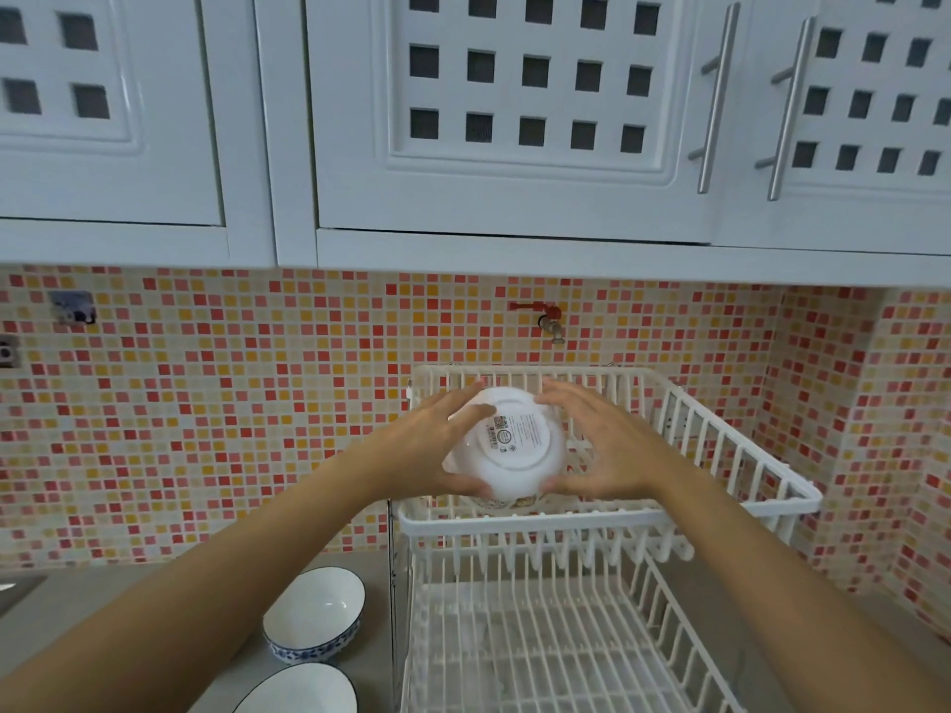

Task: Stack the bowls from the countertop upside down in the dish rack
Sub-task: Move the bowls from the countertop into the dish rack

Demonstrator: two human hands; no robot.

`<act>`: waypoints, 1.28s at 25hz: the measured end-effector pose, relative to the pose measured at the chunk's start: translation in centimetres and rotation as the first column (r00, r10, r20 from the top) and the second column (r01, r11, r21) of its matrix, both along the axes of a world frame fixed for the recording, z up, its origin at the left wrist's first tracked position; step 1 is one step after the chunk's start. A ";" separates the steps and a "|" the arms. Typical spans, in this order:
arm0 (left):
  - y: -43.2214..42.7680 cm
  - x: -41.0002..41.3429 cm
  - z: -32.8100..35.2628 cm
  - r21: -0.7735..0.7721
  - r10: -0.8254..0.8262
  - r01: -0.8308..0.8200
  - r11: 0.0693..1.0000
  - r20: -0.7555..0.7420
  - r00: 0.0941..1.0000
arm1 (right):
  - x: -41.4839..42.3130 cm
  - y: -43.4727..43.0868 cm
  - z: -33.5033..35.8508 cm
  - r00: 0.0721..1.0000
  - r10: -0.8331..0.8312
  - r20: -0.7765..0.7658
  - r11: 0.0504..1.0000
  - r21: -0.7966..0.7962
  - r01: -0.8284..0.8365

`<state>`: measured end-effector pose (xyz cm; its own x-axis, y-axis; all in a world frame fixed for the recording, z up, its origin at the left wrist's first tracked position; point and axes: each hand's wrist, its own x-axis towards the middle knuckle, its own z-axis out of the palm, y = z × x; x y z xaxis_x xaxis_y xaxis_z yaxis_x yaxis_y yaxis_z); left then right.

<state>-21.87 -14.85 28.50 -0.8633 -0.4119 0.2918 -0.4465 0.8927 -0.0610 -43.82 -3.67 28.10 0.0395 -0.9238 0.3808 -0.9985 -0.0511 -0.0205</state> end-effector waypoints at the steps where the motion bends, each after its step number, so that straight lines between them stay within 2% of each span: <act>1: 0.0 0.1 0.3 -0.010 0.014 -0.014 1.000 -0.017 1.000 | 0.5 0.1 0.4 0.999 -0.007 0.044 1.000 -0.028 0.009; 3: 0.1 0.7 1.1 -0.025 0.042 -0.045 0.999 -0.098 0.994 | 2.2 -0.1 1.4 0.990 0.021 0.140 0.983 -0.183 0.005; 6: -0.3 3.3 2.4 0.061 0.137 -0.124 0.990 -0.287 0.948 | 8.1 -0.8 3.2 0.939 0.181 0.294 0.903 -0.429 -0.040; 8: -1.2 6.4 2.6 0.128 0.222 -0.186 0.974 -0.378 0.899 | 12.8 -1.3 3.7 0.859 0.289 0.423 0.881 -0.469 -0.065; 10: -2.1 10.4 2.2 0.170 0.308 -0.260 0.951 -0.421 0.853 | 17.4 -2.4 3.3 0.778 0.339 0.530 0.895 -0.437 -0.093; 12: -3.0 14.1 1.0 0.199 0.384 -0.330 0.923 -0.416 0.824 | 21.3 -4.1 2.0 0.742 0.332 0.583 0.920 -0.373 -0.119; 15: -4.4 18.2 -2.5 0.227 0.479 -0.425 0.876 -0.319 0.818 | 25.9 -7.1 -2.2 0.685 0.280 0.672 0.958 -0.246 -0.150; 17: -5.0 19.9 -6.0 0.254 0.521 -0.466 0.848 -0.227 0.823 | 27.5 -9.2 -6.3 0.674 0.168 0.719 0.986 -0.111 -0.128; 19: -5.2 21.0 -10.5 0.345 0.575 -0.508 0.789 -0.126 0.808 | 27.9 -11.2 -11.9 0.712 -0.045 0.701 0.992 0.114 -0.049; 21: -4.8 21.2 -15.2 0.465 0.630 -0.553 0.692 -0.013 0.777 | 27.2 -12.3 -18.2 0.703 -0.279 0.654 0.941 0.334 0.063; 24: -4.5 20.5 -21.4 0.562 0.695 -0.623 0.544 0.114 0.710 | 25.9 -12.4 -25.8 0.659 -0.519 0.544 0.815 0.548 0.189; 27: -4.3 19.6 -27.3 0.654 0.763 -0.680 0.331 0.238 0.601 | 25.2 -11.9 -30.3 0.725 -0.592 0.352 0.712 0.650 0.266; 29: -4.4 18.6 -30.7 0.699 0.765 -0.683 0.213 0.315 0.561 | 25.1 -11.7 -32.1 0.705 -0.618 0.348 0.670 0.702 0.242; 32: -4.3 17.4 -32.5 0.747 0.798 -0.661 0.070 0.355 0.486 | 25.0 -12.0 -32.8 0.677 -0.644 0.356 0.663 0.701 0.263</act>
